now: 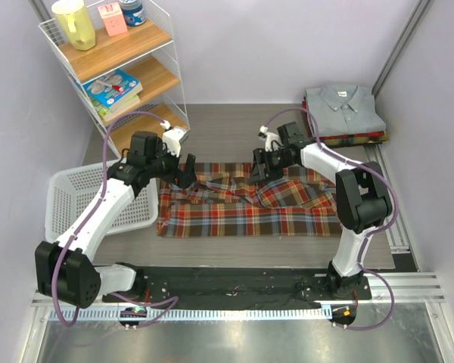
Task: Fold and stack the long sleeve shirts
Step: Fold the shirt
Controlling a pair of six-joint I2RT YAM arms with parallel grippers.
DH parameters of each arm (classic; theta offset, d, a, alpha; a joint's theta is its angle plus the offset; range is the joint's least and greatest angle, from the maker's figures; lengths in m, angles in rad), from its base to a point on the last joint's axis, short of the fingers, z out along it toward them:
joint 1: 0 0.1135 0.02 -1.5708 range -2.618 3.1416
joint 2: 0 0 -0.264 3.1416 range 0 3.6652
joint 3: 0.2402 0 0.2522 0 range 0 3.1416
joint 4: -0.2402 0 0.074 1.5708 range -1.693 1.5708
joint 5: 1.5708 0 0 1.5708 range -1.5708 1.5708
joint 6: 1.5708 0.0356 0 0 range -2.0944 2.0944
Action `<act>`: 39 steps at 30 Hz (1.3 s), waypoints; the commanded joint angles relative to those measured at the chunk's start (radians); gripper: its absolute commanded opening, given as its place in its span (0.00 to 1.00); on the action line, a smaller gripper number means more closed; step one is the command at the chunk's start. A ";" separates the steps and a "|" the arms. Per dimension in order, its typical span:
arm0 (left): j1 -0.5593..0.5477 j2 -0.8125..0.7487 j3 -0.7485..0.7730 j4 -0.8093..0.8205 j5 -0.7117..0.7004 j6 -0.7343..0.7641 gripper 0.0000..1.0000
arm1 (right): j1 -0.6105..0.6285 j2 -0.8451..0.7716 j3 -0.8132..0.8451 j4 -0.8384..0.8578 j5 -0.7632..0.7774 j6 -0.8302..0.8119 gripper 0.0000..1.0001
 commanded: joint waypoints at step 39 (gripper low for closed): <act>0.029 -0.015 0.002 0.010 -0.012 0.032 1.00 | 0.228 0.059 0.021 0.128 -0.308 0.063 0.38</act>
